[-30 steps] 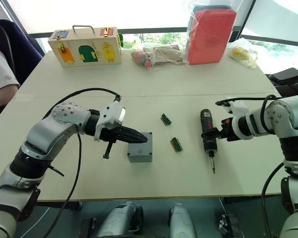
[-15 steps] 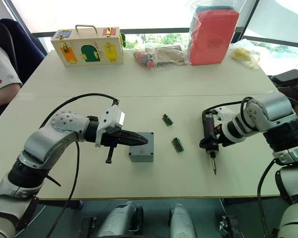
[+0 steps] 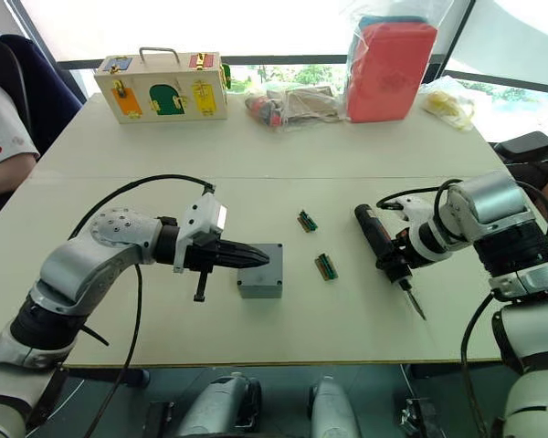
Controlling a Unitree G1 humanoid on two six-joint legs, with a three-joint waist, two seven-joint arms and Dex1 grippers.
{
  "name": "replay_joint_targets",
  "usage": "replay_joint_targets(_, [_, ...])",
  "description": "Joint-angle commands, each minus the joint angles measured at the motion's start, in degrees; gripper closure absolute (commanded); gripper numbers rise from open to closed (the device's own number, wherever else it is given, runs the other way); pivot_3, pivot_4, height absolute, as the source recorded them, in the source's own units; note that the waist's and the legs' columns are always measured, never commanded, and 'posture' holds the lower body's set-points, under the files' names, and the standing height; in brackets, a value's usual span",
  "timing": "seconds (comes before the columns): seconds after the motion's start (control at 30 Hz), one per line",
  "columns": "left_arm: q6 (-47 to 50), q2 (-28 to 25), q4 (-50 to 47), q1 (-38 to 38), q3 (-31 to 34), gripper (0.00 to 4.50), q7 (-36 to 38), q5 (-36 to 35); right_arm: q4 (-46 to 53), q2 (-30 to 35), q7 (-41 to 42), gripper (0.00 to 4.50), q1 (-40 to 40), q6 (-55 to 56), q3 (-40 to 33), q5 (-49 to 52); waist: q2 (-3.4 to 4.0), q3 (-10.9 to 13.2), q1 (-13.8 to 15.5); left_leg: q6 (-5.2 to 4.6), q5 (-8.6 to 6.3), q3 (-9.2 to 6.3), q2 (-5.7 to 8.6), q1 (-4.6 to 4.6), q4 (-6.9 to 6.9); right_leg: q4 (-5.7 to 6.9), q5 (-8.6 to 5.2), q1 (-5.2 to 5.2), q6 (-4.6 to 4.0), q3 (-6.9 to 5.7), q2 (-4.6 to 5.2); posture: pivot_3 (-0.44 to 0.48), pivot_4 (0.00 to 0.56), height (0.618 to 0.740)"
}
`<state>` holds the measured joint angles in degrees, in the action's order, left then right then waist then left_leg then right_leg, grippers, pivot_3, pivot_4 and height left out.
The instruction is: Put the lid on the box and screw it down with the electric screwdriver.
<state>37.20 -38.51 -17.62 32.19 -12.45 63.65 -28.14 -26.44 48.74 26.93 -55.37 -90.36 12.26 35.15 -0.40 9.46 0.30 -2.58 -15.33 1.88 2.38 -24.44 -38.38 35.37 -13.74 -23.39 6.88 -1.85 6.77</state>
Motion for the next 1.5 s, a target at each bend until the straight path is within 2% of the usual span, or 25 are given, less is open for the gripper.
replay_joint_targets(0.03, [-0.9, -2.1, 3.2, 0.3, 3.2, 4.50, 1.4, -0.4, -2.4, -2.7, -7.8, 2.72, -6.4, 5.4, -19.2, -2.1, 0.25, 0.1, 0.0, 0.12, 0.07, 0.04, 0.01, -0.05, 0.02, 0.06, 0.00, -0.11, 0.02, 0.02, 0.00, 0.000, 0.150, 0.740])
replay_joint_targets(0.1, [-1.0, -2.0, 6.6, 0.5, 3.6, 4.50, 0.4, 0.7, 10.8, -9.5, -13.7, 2.72, -1.0, 26.2, -35.7, 0.1, 0.23, 0.1, 0.1, 0.44, 0.26, 0.04, -0.04, -0.09, 0.19, 0.04, -0.03, -0.20, 0.02, 0.00, -0.06, 0.000, 0.150, 0.740])
replay_joint_targets(0.13, [0.0, -1.2, 7.4, 1.1, 4.4, 4.50, -0.6, -0.2, 19.4, -13.6, -14.7, 2.72, 2.6, 33.1, -41.4, 1.7, 0.24, 0.1, 0.1, 0.49, 0.29, 0.01, -0.14, -0.10, 0.24, 0.05, -0.03, -0.18, 0.03, -0.04, -0.17, 0.000, 0.150, 0.740])
replay_joint_targets(0.23, [2.3, 0.4, 8.1, 2.3, 6.6, 4.50, -1.9, -2.6, 33.9, -22.4, -17.0, 2.72, 8.5, 39.3, -46.9, 5.7, 0.36, 0.2, 0.5, 0.53, 0.31, 0.02, -0.13, -0.34, 0.37, 0.17, -0.10, -0.44, 0.14, 0.00, -0.19, 0.000, 0.150, 0.740])
replay_joint_targets(0.3, [3.6, 0.7, 7.9, 3.0, 6.9, 4.50, -1.9, -3.3, 40.0, -26.8, -17.8, 2.72, 11.1, 39.9, -47.7, 9.9, 0.35, 0.2, 0.5, 0.54, 0.32, -0.10, -0.09, -0.78, 0.11, 0.39, -0.12, -0.82, 0.17, -0.05, -0.17, 0.000, 0.150, 0.740])
replay_joint_targets(0.37, [4.8, 0.4, 7.6, 3.6, 6.5, 4.50, -1.3, -3.7, 46.5, -29.5, -14.8, 2.72, 15.0, 41.9, -44.3, 12.2, 0.35, 0.2, 0.2, 0.52, 0.32, -0.05, 0.00, -0.89, -0.15, 0.57, -0.11, -0.89, 0.17, 0.00, -0.07, 0.000, 0.150, 0.740])
replay_joint_targets(0.5, [4.6, -0.8, 7.6, 4.5, 2.6, 4.50, 0.8, -1.4, 56.5, -34.0, -7.2, 2.72, 24.3, 46.2, -29.2, 11.2, 0.40, 0.2, -0.6, 0.20, 0.13, -0.04, -0.02, -0.81, -0.64, 0.85, -0.11, -0.82, 0.17, 0.04, -0.11, 0.000, 0.150, 0.740])
replay_joint_targets(0.67, [2.6, -0.3, 8.4, 4.2, -0.4, 4.50, 1.3, 1.4, 57.0, -36.8, -4.1, 2.72, 29.4, 51.7, -20.8, 7.4, 0.41, 0.2, -0.9, 0.11, 0.08, -0.10, -0.11, -0.79, -0.63, 0.95, -0.13, -0.89, 0.15, 0.09, -0.26, 0.000, 0.150, 0.740])
replay_joint_targets(0.7, [1.9, 0.0, 8.6, 3.9, -0.9, 4.50, 1.0, 2.1, 56.5, -37.0, -3.7, 2.72, 30.1, 53.3, -19.2, 5.9, 0.40, 0.2, -0.7, 0.38, 0.24, -0.11, -0.10, -0.83, -0.64, 0.95, -0.13, -0.88, 0.15, 0.07, -0.26, 0.000, 0.150, 0.740])
replay_joint_targets(0.8, [0.5, 0.8, 9.1, 2.8, -2.7, 4.50, 0.4, 4.6, 55.3, -37.0, -2.7, 2.72, 31.7, 56.3, -16.8, 3.7, 0.40, 0.2, -0.7, 0.29, 0.18, -0.08, 0.02, -0.89, -0.70, 0.85, -0.12, -0.81, 0.16, 0.08, -0.15, 0.000, 0.150, 0.740])
replay_joint_targets(1.17, [-5.2, 1.6, 11.4, -1.5, -6.0, 4.50, 0.6, 9.9, 52.6, -35.2, -0.2, 2.72, 34.7, 61.1, -12.4, -2.3, 0.39, 0.2, -0.9, 0.33, 0.21, -0.10, -0.01, -0.83, -0.73, 0.84, -0.13, -0.83, 0.16, 0.07, -0.15, 0.000, 0.150, 0.740])
replay_joint_targets(1.5, [-3.3, 1.1, 9.6, -1.3, -5.3, 4.50, 0.6, 9.3, 49.2, -34.0, 1.9, 2.72, 37.7, 65.6, -9.6, -7.4, 0.37, 0.1, -0.9, 0.32, 0.20, -0.10, -0.01, -0.73, -0.73, 0.83, -0.13, -0.71, 0.16, 0.07, -0.15, 0.000, 0.150, 0.740])
